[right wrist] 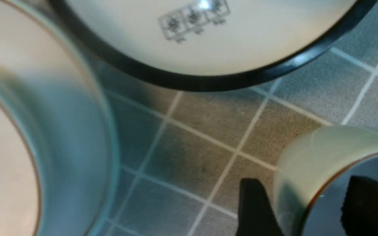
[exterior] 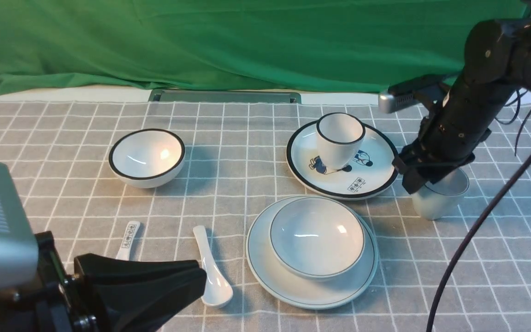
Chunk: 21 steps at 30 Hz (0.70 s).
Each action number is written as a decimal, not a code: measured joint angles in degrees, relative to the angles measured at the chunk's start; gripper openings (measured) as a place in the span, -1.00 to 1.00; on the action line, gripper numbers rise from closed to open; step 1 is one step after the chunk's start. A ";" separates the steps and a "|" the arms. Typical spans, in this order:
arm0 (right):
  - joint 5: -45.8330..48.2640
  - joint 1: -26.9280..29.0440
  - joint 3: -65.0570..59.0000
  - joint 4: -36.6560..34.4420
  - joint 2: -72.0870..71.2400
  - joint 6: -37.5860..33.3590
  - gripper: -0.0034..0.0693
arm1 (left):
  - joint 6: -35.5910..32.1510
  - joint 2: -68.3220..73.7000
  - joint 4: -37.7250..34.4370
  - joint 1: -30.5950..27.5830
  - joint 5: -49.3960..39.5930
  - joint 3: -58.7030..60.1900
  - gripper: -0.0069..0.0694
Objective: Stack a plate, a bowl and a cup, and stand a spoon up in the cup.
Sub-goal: Use the right arm to grab a blue teacup, then use the right arm to put the blue teacup into the blue rice bowl in the middle
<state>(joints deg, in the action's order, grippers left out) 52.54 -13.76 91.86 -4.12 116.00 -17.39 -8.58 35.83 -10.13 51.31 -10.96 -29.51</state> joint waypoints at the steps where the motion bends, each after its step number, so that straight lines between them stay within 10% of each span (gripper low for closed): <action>1: 0.15 0.20 0.05 0.00 0.53 0.00 0.16 | 0.00 0.00 -0.06 0.00 0.00 0.06 -0.80; 8: 3.31 0.37 0.41 -0.09 1.09 -0.29 -0.68 | 0.00 0.00 -0.08 0.00 0.06 0.11 -0.79; 14: 7.71 -1.56 0.41 -0.28 -4.90 0.99 -0.68 | 0.00 0.00 -0.08 0.00 0.06 0.11 -0.79; 21: 8.05 -20.25 -0.30 -4.46 -14.48 1.51 -0.68 | 0.00 0.00 0.09 0.00 -0.07 0.11 -0.79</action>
<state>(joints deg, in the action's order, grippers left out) 60.59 -34.01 91.56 -8.57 101.52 -15.88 -8.58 35.83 -10.03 51.31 -11.03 -29.40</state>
